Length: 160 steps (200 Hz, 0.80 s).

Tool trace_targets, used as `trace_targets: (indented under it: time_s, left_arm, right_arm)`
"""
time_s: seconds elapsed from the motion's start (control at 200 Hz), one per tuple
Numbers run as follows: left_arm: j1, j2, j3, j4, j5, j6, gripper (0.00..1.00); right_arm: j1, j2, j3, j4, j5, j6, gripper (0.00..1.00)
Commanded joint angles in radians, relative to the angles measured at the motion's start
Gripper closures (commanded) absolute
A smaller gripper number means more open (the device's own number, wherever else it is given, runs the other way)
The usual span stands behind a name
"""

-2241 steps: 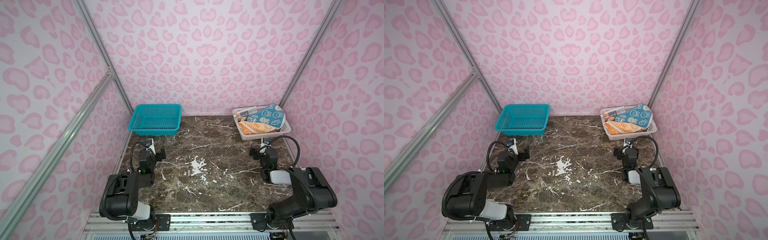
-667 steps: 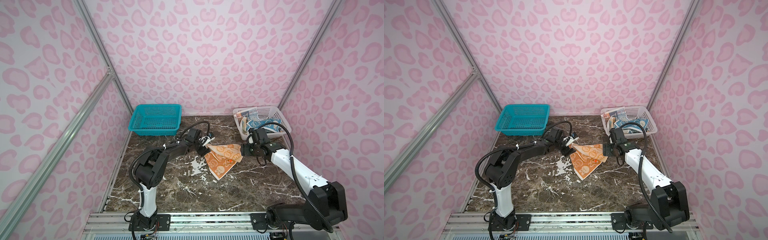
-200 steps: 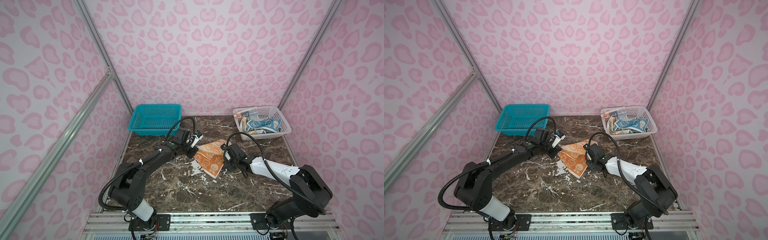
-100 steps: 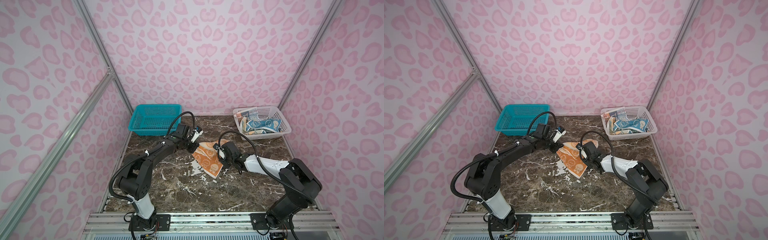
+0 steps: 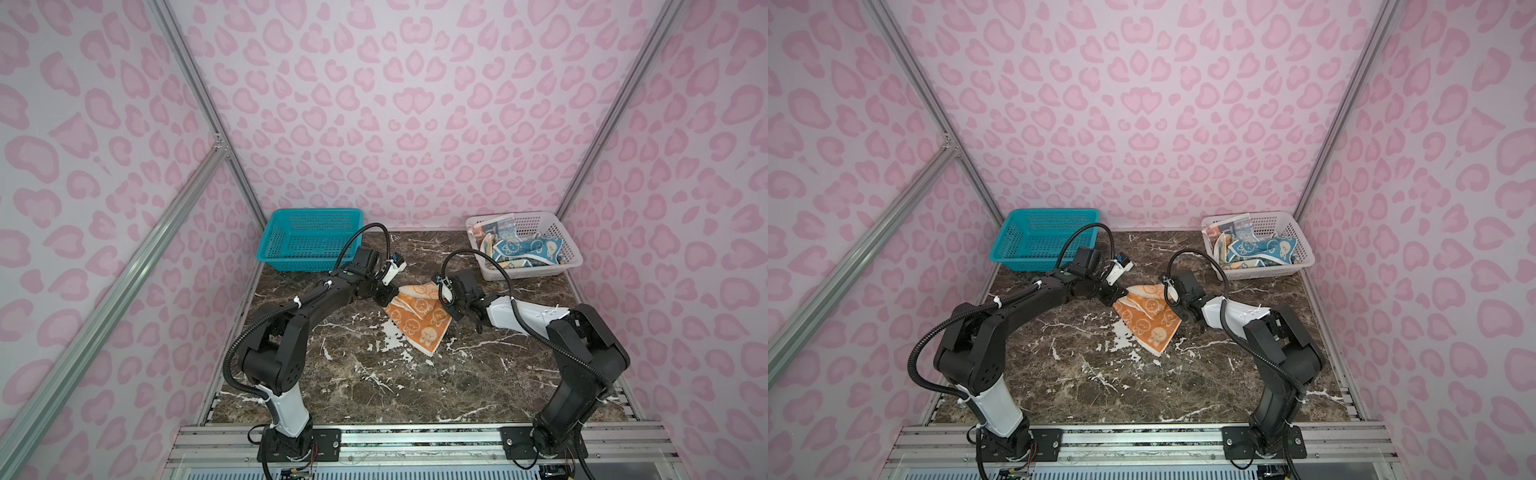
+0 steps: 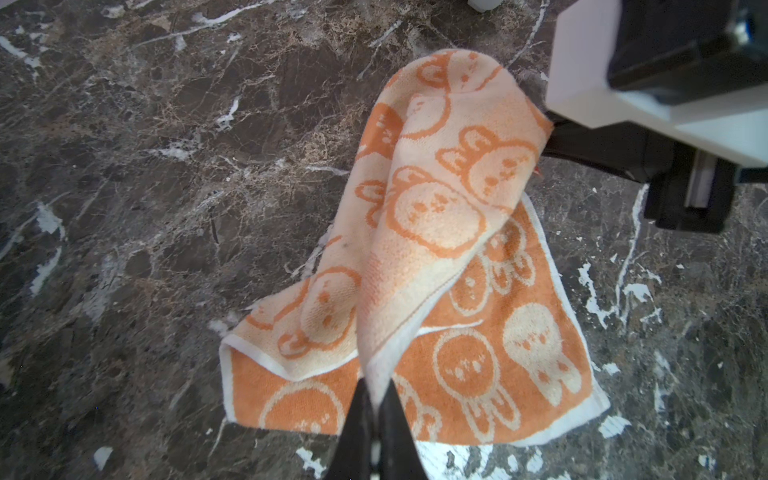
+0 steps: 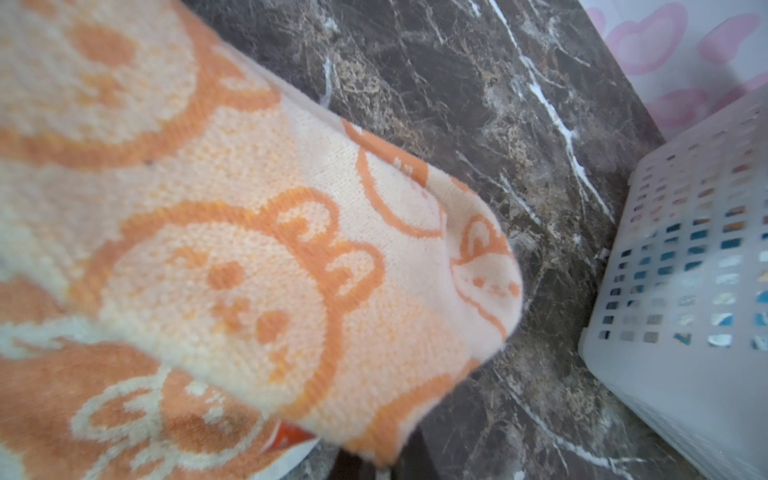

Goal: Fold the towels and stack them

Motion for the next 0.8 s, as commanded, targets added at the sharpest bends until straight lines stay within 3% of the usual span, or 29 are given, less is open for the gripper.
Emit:
trace_targets:
  time_s: [0.0, 0.185, 0.285, 0.49, 0.56, 0.7, 0.795]
  left_arm:
    - [0.001, 0.010, 0.018, 0.005, 0.023, 0.003, 0.97]
    - [0.004, -0.024, 0.031, -0.025, 0.009, 0.012, 0.97]
    - [0.004, -0.081, 0.032, -0.063, -0.007, 0.029, 0.97]
    - [0.004, -0.252, -0.016, -0.192, -0.011, 0.092, 0.97]
    - [0.004, -0.306, -0.034, -0.266, -0.003, 0.108, 0.97]
    - [0.004, -0.395, -0.128, -0.295, -0.014, 0.116, 0.97]
    - [0.004, -0.365, -0.165, -0.261, -0.032, 0.081, 0.97]
  right_arm:
    - [-0.014, -0.012, 0.003, -0.018, -0.062, 0.010, 1.00]
    - [-0.042, -0.100, 0.040, -0.109, -0.216, 0.051, 1.00]
    - [-0.042, -0.140, 0.117, -0.275, -0.329, 0.046, 1.00]
    - [-0.021, -0.184, 0.230, -0.636, -0.694, -0.003, 1.00]
    - [0.013, -0.188, 0.238, -0.738, -0.751, -0.005, 1.00]
    - [0.047, -0.158, 0.177, -0.771, -0.860, 0.013, 1.00]
    - [0.046, -0.063, 0.160, -0.741, -0.876, 0.054, 1.00]
